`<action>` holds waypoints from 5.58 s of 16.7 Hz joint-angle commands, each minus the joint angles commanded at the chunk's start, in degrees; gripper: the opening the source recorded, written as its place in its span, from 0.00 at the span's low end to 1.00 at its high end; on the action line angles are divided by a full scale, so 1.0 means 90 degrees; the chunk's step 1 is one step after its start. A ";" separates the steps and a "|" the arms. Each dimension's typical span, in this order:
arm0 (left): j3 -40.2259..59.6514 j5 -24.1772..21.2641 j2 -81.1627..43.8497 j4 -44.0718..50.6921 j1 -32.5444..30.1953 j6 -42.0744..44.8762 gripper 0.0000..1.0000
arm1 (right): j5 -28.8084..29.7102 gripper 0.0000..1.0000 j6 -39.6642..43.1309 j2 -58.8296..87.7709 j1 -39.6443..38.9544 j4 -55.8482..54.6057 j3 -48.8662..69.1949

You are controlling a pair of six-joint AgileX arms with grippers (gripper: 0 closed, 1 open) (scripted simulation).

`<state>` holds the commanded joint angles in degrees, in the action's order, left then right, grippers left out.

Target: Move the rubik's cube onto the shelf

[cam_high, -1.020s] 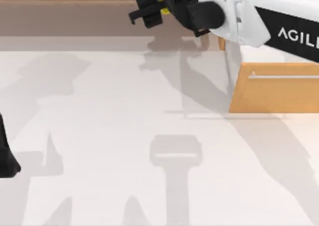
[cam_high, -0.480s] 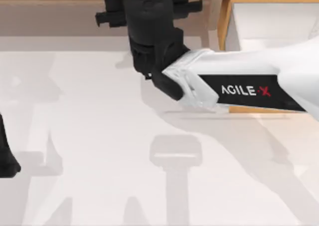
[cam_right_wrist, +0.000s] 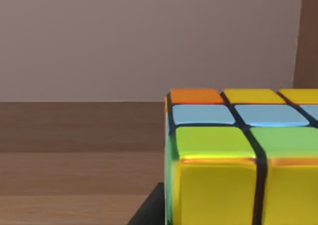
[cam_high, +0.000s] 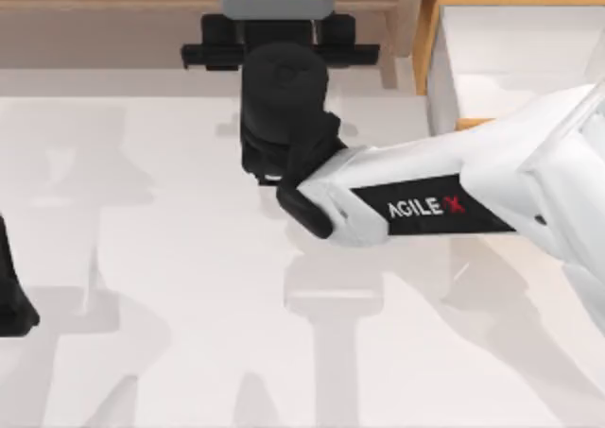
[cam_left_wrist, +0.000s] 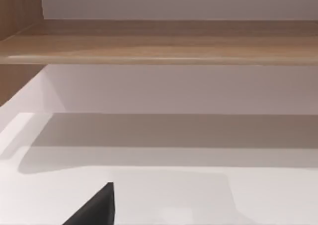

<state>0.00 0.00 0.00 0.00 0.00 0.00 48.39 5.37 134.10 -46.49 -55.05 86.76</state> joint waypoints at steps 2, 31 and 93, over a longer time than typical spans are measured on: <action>0.0000 0.0000 0.0000 0.0000 0.0000 0.0000 1.00 | 0.0000 0.00 0.0000 0.0000 0.0000 0.0000 0.0000; 0.0000 0.0000 0.0000 0.0000 0.0000 0.0000 1.00 | -0.0830 0.60 -0.0120 0.1661 0.0851 0.1790 0.3377; 0.0000 0.0000 0.0000 0.0000 0.0000 0.0000 1.00 | -0.3209 1.00 0.9305 -0.2206 0.3204 -0.4578 -0.7672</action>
<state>0.00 0.00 0.00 0.00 0.00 0.00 19.51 89.12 114.25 -17.66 -96.25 17.72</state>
